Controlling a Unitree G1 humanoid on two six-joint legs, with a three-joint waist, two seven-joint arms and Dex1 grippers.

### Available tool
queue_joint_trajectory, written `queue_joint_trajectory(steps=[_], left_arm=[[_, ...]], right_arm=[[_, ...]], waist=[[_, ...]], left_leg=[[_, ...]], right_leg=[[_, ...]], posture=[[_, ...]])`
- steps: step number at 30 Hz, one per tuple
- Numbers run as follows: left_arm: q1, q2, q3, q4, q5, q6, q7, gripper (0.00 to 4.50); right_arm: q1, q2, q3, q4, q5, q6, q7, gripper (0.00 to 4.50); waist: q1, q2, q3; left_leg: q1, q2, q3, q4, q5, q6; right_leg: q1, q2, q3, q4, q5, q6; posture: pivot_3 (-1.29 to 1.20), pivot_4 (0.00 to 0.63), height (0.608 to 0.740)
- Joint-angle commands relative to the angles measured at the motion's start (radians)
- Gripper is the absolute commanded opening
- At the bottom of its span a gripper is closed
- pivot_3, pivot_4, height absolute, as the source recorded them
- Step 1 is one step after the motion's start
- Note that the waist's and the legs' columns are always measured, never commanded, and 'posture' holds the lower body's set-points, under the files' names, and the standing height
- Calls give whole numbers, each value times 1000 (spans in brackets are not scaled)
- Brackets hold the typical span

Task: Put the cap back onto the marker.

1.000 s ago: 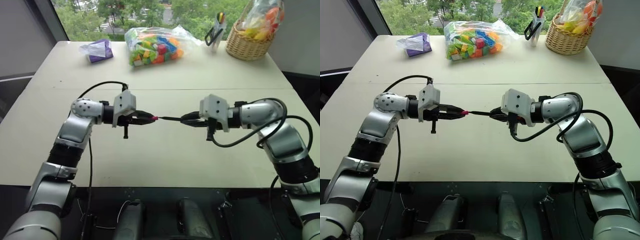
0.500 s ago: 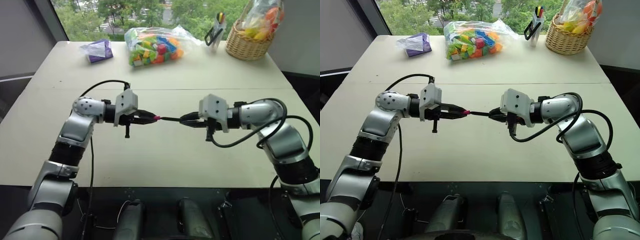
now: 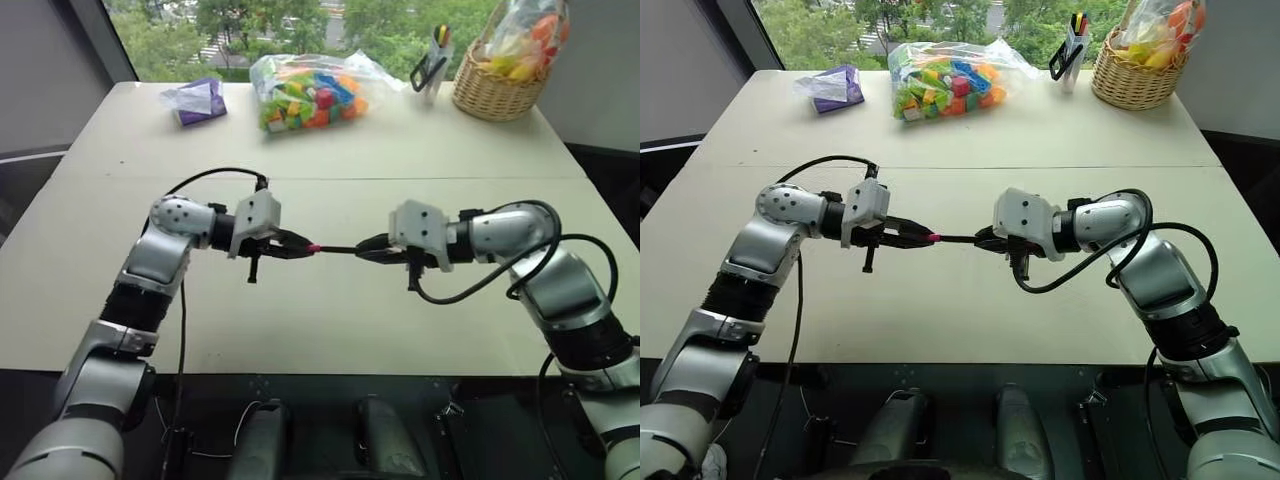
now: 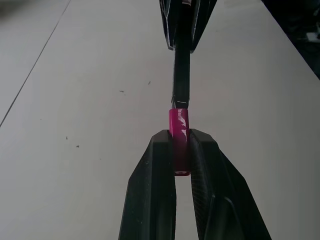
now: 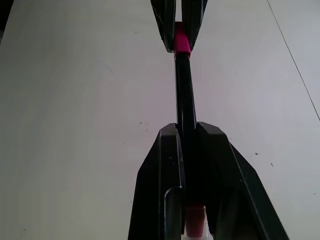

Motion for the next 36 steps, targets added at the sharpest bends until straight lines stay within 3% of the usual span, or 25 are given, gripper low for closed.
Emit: queue_joint_trajectory(steps=[1,18,36], left_arm=[[-38,-3,9,11,16,-29,16,0],[-49,-28,7,29,57,-118,31,0],[-52,-87,48,-29,-16,24,18,0]], right_arm=[[-32,8,20,-50,10,-31,28,12],[-48,44,57,-44,2,-8,35,12],[-64,84,85,-49,-34,-52,44,12]], waist=[[0,0,0],[-1,0,0],[-1,0,0]], left_leg=[[0,0,0,0,0,0],[0,0,0,0,0,0],[0,0,0,0,0,0]], right_leg=[[0,0,0,0,0,0],[0,0,0,0,0,0],[0,0,0,0,0,0]], posture=[[0,150,740],[0,150,740],[0,150,740]])
